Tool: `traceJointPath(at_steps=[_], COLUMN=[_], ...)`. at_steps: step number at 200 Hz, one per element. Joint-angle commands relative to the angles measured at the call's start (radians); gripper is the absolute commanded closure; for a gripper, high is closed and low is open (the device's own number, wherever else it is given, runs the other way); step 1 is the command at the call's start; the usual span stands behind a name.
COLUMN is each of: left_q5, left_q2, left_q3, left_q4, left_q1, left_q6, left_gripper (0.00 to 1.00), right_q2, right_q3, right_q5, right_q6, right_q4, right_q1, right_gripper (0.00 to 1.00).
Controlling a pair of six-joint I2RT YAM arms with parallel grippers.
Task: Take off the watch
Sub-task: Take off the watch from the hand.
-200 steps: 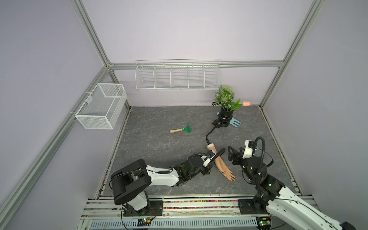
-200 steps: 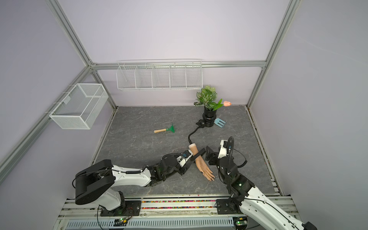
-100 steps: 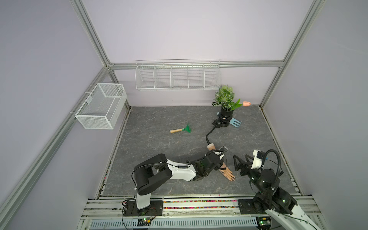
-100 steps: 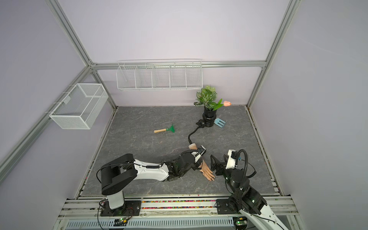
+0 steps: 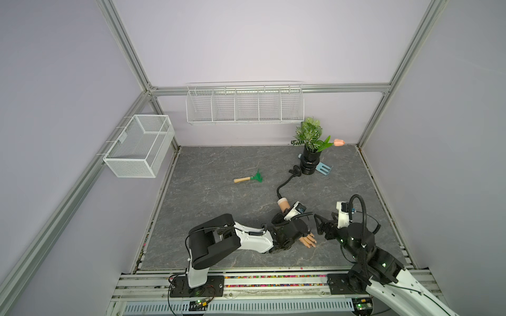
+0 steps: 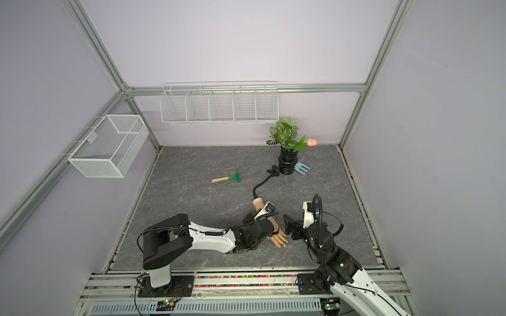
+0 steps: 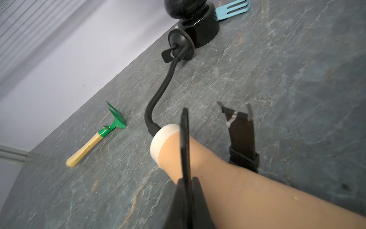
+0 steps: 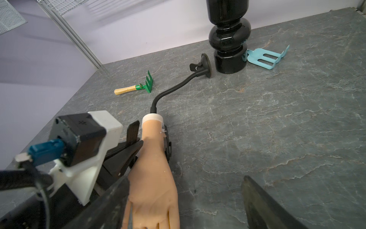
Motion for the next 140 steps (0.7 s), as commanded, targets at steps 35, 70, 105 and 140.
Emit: traceJointPath(at_steps=[35, 70, 105, 140], left_q5=[-0.037, 0.099, 0.187, 0.11], left_q2=[-0.145, -0.134, -0.143, -0.154], left_q3=[0.135, 0.255, 0.275, 0.291], left_q4=[-0.34, -0.633, -0.737, -0.812], left_q1=[0.034, 0.098, 0.142, 0.146], left_q6=[0.176, 0.144, 0.076, 0.149], left_gripper=[1.0, 1.0, 1.0, 1.0], right_q2=[0.167, 0.339, 0.369, 0.361], right_q3=[0.06, 0.045, -0.019, -0.022], right_q5=[-0.08, -0.341, -0.453, -0.383], right_q6=[-0.046, -0.089, -0.14, -0.132], right_q4=[0.077, 0.21, 0.341, 0.319], right_q1=[0.001, 0.005, 0.074, 0.1], right_gripper=[0.1, 0.1, 0.07, 0.06])
